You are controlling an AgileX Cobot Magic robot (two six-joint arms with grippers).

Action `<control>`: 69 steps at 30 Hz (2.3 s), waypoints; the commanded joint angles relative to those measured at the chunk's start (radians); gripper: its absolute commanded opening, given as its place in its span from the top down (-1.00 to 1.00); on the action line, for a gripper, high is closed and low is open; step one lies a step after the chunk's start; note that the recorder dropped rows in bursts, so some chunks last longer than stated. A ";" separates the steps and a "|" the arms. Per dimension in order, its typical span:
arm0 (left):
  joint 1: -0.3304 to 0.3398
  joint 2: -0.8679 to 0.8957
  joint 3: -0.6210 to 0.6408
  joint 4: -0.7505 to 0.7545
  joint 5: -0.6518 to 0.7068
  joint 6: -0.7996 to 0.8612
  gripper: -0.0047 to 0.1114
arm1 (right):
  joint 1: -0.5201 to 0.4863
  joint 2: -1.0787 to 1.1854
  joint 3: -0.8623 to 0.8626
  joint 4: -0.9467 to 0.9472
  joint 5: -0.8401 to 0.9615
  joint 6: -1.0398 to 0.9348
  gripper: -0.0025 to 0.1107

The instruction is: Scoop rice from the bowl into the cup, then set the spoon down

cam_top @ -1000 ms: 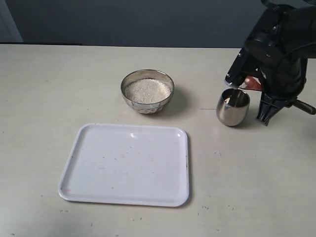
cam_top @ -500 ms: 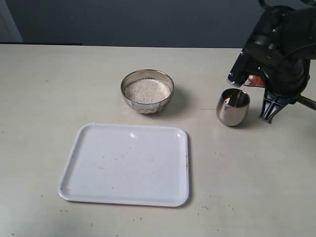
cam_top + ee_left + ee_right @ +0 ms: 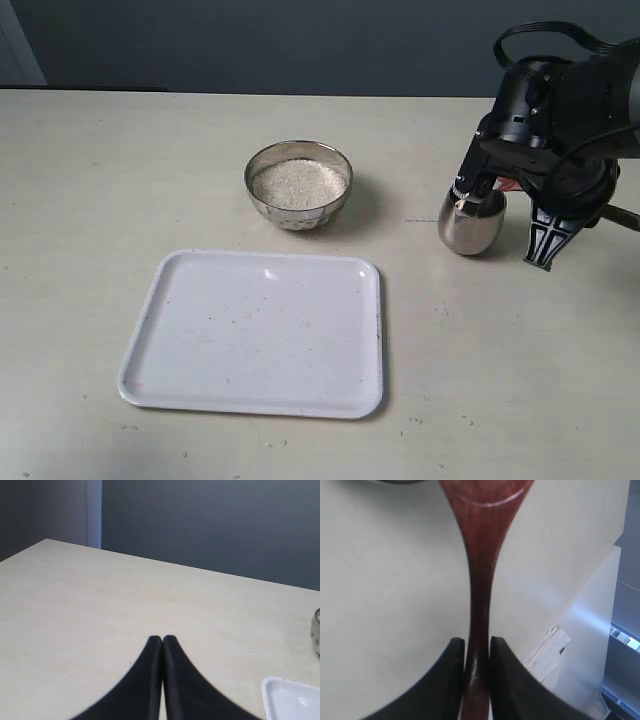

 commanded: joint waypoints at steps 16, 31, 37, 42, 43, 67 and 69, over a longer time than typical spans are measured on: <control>-0.007 -0.005 -0.002 0.006 -0.011 -0.003 0.91 | 0.001 0.000 0.007 -0.098 -0.009 0.049 0.97; -0.007 -0.005 -0.002 0.006 -0.011 -0.003 0.91 | 0.070 0.048 0.007 -0.185 0.030 0.112 0.97; -0.007 -0.005 -0.002 0.006 -0.011 -0.003 0.91 | 0.070 0.057 0.007 -0.153 0.018 0.138 0.97; -0.007 -0.005 -0.002 0.006 -0.011 -0.003 0.91 | 0.070 0.057 0.007 -0.152 0.022 0.138 0.97; -0.007 -0.005 -0.002 0.006 -0.011 -0.003 0.91 | 0.070 0.057 0.007 -0.152 0.024 0.138 0.97; -0.007 -0.005 -0.002 0.006 -0.011 -0.003 0.91 | 0.070 0.107 0.007 -0.207 0.099 0.176 0.97; -0.007 -0.005 -0.002 0.006 -0.011 -0.003 0.91 | 0.070 0.107 0.007 -0.220 0.110 0.176 0.97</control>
